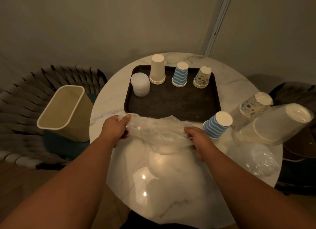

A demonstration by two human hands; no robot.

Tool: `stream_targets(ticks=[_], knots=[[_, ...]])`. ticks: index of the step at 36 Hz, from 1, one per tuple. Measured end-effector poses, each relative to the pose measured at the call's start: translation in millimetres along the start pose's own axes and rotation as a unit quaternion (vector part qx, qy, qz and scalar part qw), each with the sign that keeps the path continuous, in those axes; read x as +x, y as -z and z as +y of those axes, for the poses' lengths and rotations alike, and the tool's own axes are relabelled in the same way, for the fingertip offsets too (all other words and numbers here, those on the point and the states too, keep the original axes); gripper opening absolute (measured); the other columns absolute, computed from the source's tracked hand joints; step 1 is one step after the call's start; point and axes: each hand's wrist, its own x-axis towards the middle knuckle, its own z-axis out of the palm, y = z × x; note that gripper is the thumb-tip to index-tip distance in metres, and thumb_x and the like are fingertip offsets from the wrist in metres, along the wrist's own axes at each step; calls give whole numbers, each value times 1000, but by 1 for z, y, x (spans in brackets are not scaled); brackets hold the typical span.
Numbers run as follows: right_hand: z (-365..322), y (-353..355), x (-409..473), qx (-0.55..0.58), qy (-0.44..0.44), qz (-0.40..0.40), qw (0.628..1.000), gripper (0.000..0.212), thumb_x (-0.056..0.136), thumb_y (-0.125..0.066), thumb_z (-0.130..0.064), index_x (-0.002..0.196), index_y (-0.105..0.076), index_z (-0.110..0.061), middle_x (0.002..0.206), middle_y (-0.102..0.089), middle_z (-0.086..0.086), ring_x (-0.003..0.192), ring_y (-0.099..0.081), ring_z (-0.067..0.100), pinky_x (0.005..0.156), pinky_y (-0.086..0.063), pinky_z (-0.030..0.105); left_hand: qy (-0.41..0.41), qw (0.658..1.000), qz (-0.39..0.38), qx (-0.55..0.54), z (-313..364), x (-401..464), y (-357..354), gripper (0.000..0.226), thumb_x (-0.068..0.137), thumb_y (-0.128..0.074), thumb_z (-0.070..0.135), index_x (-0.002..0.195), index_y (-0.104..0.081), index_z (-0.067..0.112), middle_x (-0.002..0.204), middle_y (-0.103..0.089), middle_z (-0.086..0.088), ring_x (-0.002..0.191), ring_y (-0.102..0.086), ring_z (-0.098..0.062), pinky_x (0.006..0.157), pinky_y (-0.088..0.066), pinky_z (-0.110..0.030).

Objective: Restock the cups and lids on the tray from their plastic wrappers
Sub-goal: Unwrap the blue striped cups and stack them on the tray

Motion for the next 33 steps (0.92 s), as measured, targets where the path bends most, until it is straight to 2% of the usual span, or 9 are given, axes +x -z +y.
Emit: stream_targets(ticks=[4,7,10,14,18,21,25,29,33], knots=[[2,-8,2,15,21,4,1000,21,94,-60,-23,114,-64,-16,108,-64,7,86,-58,16,71,-46,28,24,999,38,-8,0,5,2,28,93,-64,41,107,-60,17,105,-67,-8,93,-67,-28,72,-60,-40],[12,-17,4,-151,142,60,976,68,86,-69,-38,145,-42,-18,148,-43,10,132,-45,26,110,-37,41,53,998,31,-9,-2,5,-1,34,91,-65,46,104,-62,15,105,-68,-11,90,-67,-29,73,-61,-42],[12,-28,-2,-404,312,74,857,111,72,-73,-63,156,-12,-26,164,-3,4,150,-5,24,120,-10,40,84,996,9,-17,-2,-1,-6,39,91,-65,46,108,-62,10,103,-67,-13,83,-66,-26,66,-59,-37],[5,-40,5,-593,329,22,735,124,69,-68,-72,152,17,-37,163,20,1,148,23,28,119,9,48,120,992,-21,-19,-3,-9,-10,44,90,-68,43,113,-61,6,100,-62,-15,68,-60,-23,54,-53,-31],[-4,-40,21,-590,325,17,739,59,91,-58,-45,145,-39,-36,150,-41,-3,150,-10,22,119,0,48,152,987,-58,-7,-3,-11,-7,49,88,-68,47,113,-61,5,97,-64,-15,66,-62,-23,58,-52,-31],[-11,-34,25,-533,320,-39,782,26,95,-51,-28,117,-65,-25,122,-64,4,126,-51,25,107,-32,38,101,994,-23,29,-4,-6,-2,67,81,-65,66,115,-59,8,113,-63,-13,95,-63,-30,79,-55,-40],[-22,-27,19,-408,244,-101,874,20,94,-54,-20,105,-70,-16,112,-69,9,109,-61,30,91,-47,36,30,993,-114,-20,3,-17,-6,30,88,-65,50,109,-53,33,123,-55,-3,110,-57,-29,91,-54,-52],[-31,-24,17,-413,215,-89,880,27,95,-50,-19,110,-72,-15,116,-68,12,110,-60,31,91,-45,35,35,984,-156,-79,11,-21,-15,48,88,-68,36,131,-47,39,120,-51,4,105,-55,-29,78,-59,-47],[-37,-19,19,-435,193,-67,877,26,94,-48,-20,99,-71,-10,102,-69,14,98,-63,32,86,-51,40,9,993,-117,-25,11,-21,-20,15,92,-67,26,106,-63,22,115,-61,-8,93,-62,-26,62,-58,-35]])
